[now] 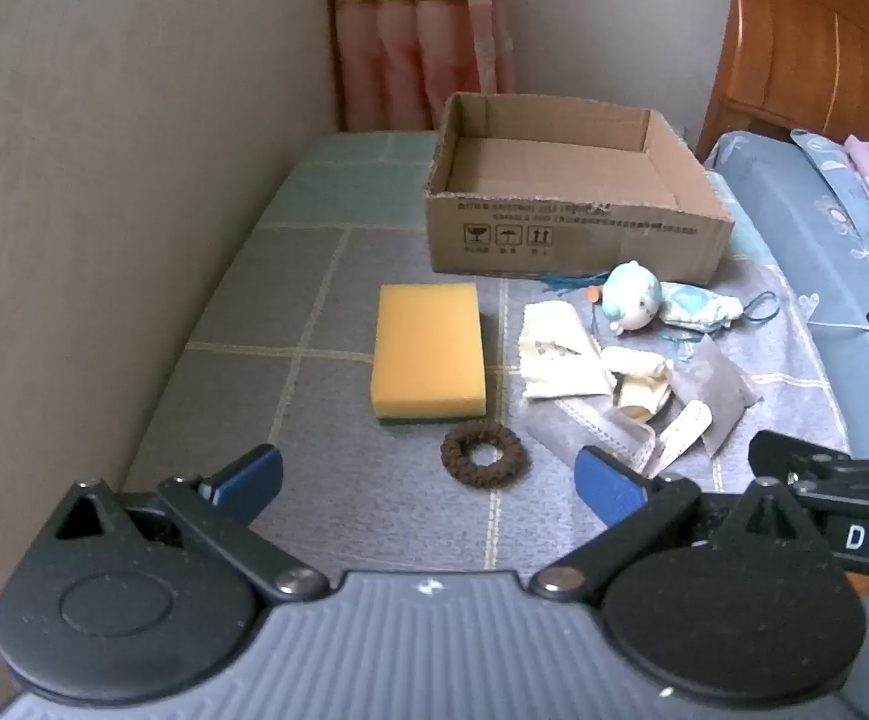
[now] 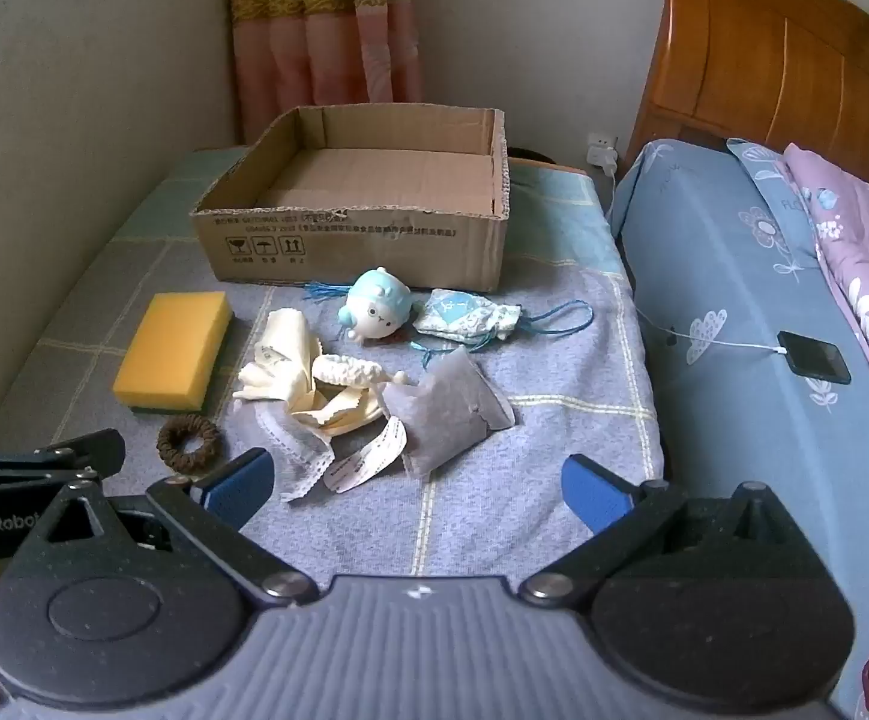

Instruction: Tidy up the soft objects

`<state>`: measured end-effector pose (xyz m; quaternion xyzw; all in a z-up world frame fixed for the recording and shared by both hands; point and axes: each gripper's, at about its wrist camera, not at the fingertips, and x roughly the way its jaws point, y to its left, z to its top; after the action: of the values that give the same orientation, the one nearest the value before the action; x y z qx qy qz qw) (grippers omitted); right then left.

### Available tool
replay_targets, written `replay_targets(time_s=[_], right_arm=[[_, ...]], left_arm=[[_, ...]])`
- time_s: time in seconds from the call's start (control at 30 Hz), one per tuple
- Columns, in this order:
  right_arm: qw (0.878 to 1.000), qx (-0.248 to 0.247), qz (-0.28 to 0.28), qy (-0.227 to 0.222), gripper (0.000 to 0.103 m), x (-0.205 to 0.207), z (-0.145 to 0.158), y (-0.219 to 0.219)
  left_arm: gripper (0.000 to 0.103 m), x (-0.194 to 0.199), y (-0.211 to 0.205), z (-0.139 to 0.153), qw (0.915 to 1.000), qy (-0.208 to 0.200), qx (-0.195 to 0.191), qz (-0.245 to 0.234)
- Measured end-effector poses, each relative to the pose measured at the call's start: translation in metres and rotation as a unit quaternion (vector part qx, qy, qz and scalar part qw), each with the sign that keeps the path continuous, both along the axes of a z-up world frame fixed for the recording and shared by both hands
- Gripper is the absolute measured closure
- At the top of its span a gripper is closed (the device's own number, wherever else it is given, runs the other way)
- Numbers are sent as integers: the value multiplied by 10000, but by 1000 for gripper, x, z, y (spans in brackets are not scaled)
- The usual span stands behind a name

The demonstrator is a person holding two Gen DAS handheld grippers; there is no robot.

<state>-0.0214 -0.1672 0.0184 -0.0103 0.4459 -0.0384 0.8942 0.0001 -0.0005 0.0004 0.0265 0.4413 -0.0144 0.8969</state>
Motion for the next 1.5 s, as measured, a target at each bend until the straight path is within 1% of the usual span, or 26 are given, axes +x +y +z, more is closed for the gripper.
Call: replay_targets(time_s=[0.17, 0.23, 0.73, 1.5], right_arm=[[10000, 22, -7, 11, 0, 1, -1, -1], [10000, -2, -5, 12, 0, 0, -1, 0], [10000, 5, -10, 17, 0, 0, 0, -1], [10000, 1, -4, 1, 0, 1, 1, -1]], left_arm=[[1, 0, -4, 1, 10000, -24, 84, 8], [1, -2, -1, 2, 10000, 12, 5, 10], [1, 1, -2, -2, 10000, 17, -28, 8], [1, 0, 0, 2, 10000, -18, -42, 11]])
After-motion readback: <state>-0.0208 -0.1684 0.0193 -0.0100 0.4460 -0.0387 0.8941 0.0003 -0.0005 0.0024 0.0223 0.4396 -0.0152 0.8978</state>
